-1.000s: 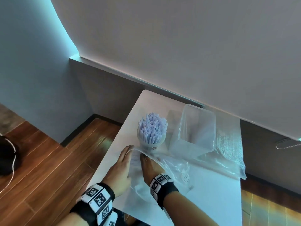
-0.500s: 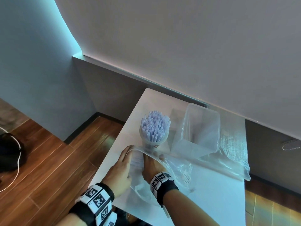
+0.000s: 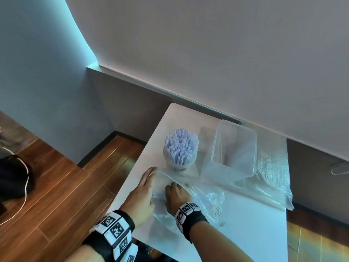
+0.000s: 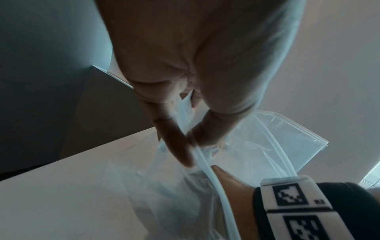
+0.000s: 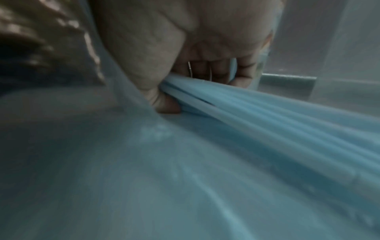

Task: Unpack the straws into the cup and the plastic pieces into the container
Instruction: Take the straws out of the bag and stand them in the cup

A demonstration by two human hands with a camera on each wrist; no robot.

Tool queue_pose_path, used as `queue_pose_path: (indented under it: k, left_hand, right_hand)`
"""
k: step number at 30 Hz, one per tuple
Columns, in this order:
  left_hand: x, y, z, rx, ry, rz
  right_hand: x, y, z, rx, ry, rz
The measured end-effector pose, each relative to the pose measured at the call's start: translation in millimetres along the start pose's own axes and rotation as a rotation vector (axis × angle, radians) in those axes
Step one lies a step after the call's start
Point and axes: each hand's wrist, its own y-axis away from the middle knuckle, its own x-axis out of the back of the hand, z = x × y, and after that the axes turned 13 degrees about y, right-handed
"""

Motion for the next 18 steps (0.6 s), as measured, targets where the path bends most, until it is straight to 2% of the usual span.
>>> queue_pose_path:
  k: [4, 8, 14, 18]
  left_hand:
    - [-1, 1, -2, 0.009, 0.008, -0.004]
    - [-2, 0, -2, 0.020, 0.001, -0.004]
    - [-2, 0, -6, 0.031, 0.005, 0.002]
    - [-1, -3, -7, 0.042, 0.033, 0.005]
  right_hand:
    - [-14, -4, -2, 0.049, 0.024, 0.019]
    - [-6, -1, 3, 0.086, -0.006, 0.021]
    - [9, 4, 14, -0.021, -0.292, 0.022]
    - [23, 19, 23, -0.036, -0.364, 0.063]
